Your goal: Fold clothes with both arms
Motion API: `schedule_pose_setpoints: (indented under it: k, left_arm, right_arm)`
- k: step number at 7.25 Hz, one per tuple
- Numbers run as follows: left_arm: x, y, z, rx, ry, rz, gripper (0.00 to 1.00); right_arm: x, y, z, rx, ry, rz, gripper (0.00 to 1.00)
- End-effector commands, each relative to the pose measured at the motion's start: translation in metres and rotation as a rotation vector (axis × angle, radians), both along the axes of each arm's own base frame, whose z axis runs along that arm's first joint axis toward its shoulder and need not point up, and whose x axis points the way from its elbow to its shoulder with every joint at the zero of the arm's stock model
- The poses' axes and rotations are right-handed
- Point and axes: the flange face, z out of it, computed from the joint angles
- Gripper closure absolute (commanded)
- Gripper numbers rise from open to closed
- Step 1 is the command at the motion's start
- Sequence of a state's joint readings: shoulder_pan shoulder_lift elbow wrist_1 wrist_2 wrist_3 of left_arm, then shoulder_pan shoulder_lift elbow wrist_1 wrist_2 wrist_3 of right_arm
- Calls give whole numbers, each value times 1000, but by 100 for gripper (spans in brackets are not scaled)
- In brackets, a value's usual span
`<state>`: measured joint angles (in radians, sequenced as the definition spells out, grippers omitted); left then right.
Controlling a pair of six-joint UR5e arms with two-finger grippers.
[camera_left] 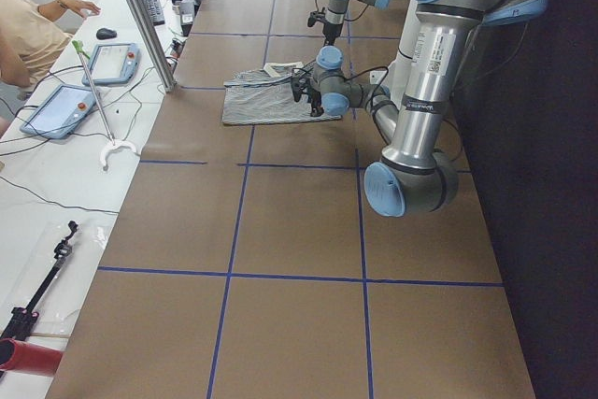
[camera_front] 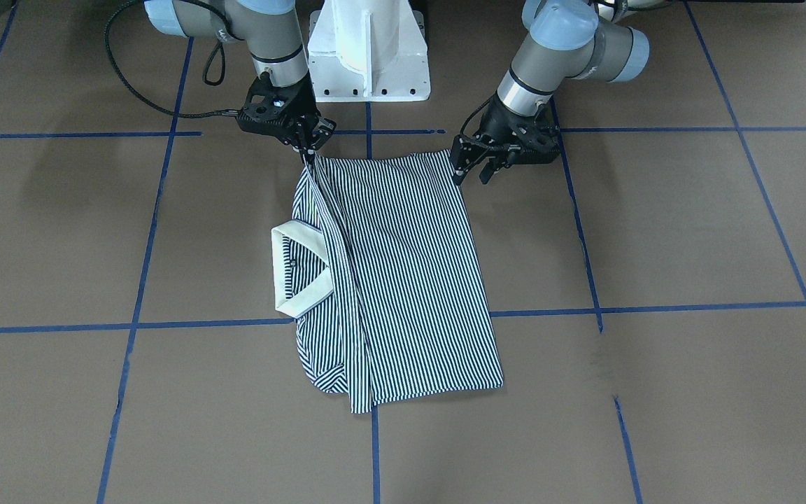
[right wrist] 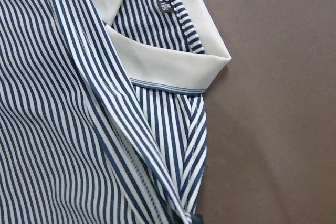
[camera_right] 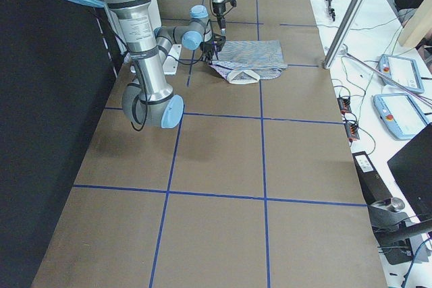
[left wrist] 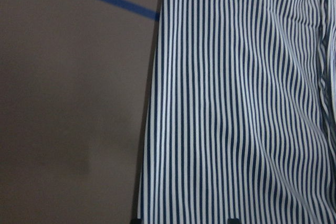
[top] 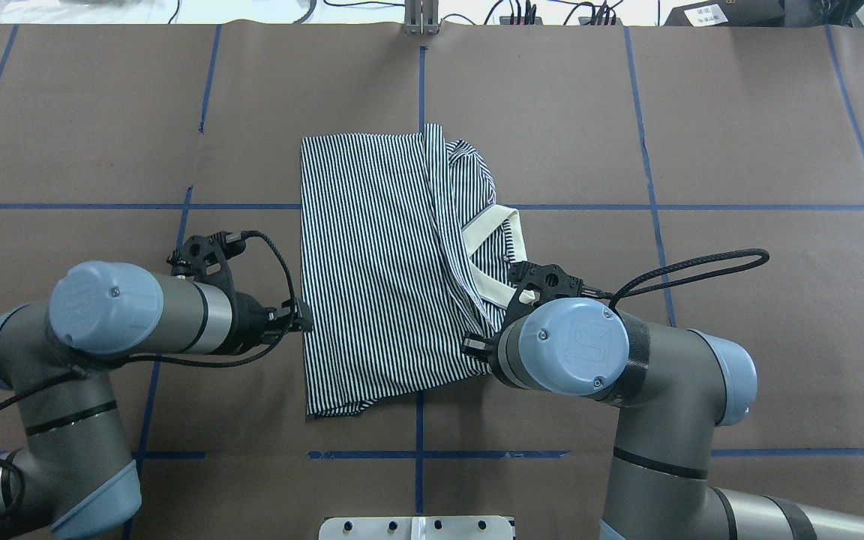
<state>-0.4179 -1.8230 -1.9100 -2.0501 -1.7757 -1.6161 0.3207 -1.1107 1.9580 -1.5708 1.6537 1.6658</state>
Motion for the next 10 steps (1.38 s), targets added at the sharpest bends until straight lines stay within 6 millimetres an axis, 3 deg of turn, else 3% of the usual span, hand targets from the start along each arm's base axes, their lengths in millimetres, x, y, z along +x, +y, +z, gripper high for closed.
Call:
schedule_pose_setpoints:
  k: [1,4,6,10]
  left_arm:
    - [26,42,14,-30,-32,24,39]
    - [32,43,0,-23,-12,30,43]
    - [46,59,0,-31,-40,62,47]
    - [59,56,3,-36,-50,66,56]
  right_arm:
    - [0,0,0,0,-1,0,100]
    - [0,0,0,0,0,0,100]
    - [0,0,-1,0,-1,0,100]
    - [0,0,-2,0,-4,-1,100]
